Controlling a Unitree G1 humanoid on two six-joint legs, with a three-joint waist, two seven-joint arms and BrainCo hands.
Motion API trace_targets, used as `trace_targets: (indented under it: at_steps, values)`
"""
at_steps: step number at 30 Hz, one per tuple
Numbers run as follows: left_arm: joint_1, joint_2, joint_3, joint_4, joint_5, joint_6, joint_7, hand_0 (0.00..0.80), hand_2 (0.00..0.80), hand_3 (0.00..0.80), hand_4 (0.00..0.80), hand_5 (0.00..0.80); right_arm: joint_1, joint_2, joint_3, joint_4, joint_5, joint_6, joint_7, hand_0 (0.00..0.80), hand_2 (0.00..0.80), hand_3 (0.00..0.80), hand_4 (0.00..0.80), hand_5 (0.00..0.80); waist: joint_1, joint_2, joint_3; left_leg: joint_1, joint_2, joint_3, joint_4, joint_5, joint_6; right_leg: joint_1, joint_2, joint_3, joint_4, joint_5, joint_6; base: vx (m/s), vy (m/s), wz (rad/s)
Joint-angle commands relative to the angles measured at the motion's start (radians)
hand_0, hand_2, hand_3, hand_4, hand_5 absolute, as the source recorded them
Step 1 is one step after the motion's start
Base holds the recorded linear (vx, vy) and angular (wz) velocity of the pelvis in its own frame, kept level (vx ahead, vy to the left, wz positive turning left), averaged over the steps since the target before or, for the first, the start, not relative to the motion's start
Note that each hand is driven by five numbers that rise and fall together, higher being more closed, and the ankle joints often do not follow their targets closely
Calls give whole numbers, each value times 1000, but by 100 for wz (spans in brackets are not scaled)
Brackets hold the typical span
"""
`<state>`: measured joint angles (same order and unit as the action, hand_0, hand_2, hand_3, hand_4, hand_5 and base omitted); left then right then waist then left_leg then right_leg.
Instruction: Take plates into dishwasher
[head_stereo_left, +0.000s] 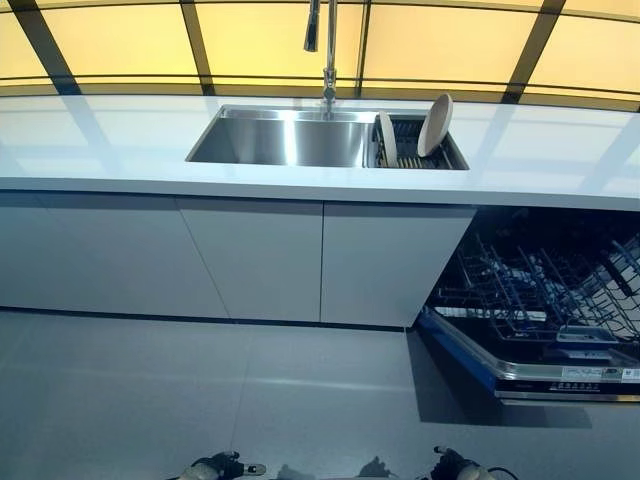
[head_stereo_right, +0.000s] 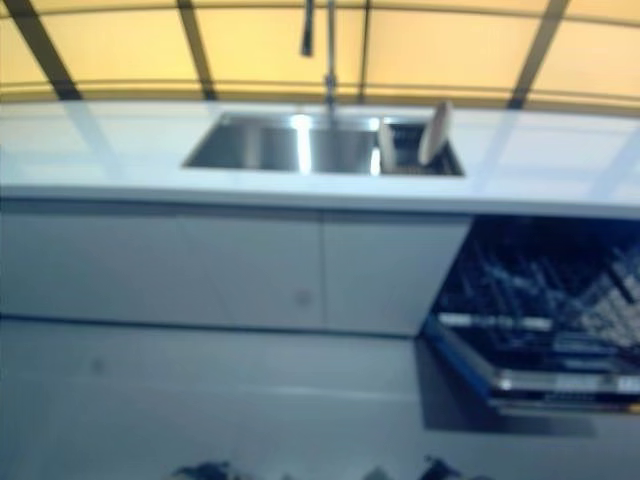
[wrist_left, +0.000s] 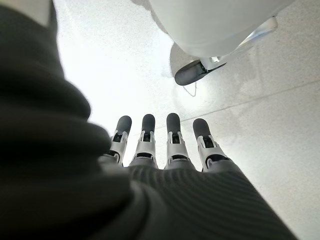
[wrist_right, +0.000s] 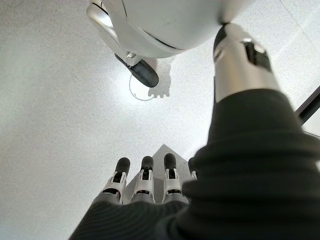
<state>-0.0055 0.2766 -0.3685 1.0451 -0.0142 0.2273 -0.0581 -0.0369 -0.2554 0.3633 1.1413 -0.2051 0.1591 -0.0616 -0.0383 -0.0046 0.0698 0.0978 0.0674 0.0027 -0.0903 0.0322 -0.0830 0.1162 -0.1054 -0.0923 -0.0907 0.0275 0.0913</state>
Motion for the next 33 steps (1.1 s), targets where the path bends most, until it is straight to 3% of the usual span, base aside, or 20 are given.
trace_targets:
  at_steps: [1,17,20,23,25,26,27,29,30,32,33]
  values:
    - [-62,-16,-18,20,-3,2,2,0,0,0,0,0,-49,-22,12,18,-14,-2,0,0,0,0,0,0,18,19,29,34,-139,-24,17,-73,128,-25,99,32,80,-41,-29,0,0,0]
    - [-83,-19,-20,38,-4,-1,34,0,0,0,0,0,-59,-23,13,20,2,-1,-2,0,0,0,0,0,4,19,39,28,-126,-21,40,-74,131,-42,122,46,141,-79,-52,-3,-12,0]
    - [-97,-21,-3,32,-35,-15,95,0,0,0,0,0,-68,-29,12,18,12,-1,2,0,0,0,0,0,4,1,55,1,-120,-38,138,-108,129,-55,124,58,174,-95,-73,3,-105,4]
    - [-100,-24,29,29,-83,-49,148,0,0,0,0,0,-70,-37,10,17,13,-7,12,0,0,0,0,0,10,-27,69,-58,-109,-12,302,-139,115,-57,107,49,185,-104,-98,9,-101,4]
    - [-85,-30,76,27,-119,-83,188,0,0,0,0,0,-69,-48,21,9,20,-9,19,0,0,0,0,0,38,-63,105,-238,-98,13,610,-56,99,-50,86,42,197,-98,-130,32,-187,3]
    - [-77,-31,89,31,-131,-92,195,0,0,0,0,0,-69,-51,25,9,16,-6,23,0,0,0,0,0,50,-59,117,-314,-97,3,682,-19,95,-45,96,50,206,-101,-139,127,-117,-25]
    - [-64,-34,106,43,-128,-105,196,0,0,0,0,0,-67,-52,29,14,18,-1,26,0,0,0,0,0,68,-46,129,-361,-101,-8,660,18,88,-27,113,67,210,-110,-139,234,-45,-32]
    - [-50,-39,122,63,-116,-118,196,0,0,0,0,0,-67,-49,27,32,17,-8,32,0,0,0,0,0,86,-21,138,-342,-91,-6,503,60,73,8,144,88,207,-129,-127,373,30,-37]
    - [-40,-41,125,77,-109,-128,196,0,0,0,0,0,-68,-45,23,45,7,-17,38,0,0,0,0,0,105,9,139,-342,-72,2,301,137,44,55,179,115,193,-148,-118,486,56,-54]
    - [-31,-47,120,101,-103,-128,193,0,0,0,0,0,-65,-43,13,57,5,-18,37,0,0,0,0,0,137,27,130,-367,-74,-23,103,236,5,138,199,171,165,-170,-110,577,50,-71]
    - [-27,-51,120,109,-110,-123,196,0,0,0,0,0,-64,-42,7,58,2,-13,36,0,0,0,0,0,143,26,126,-371,-80,-23,80,244,3,165,196,196,157,-177,-106,463,73,-82]
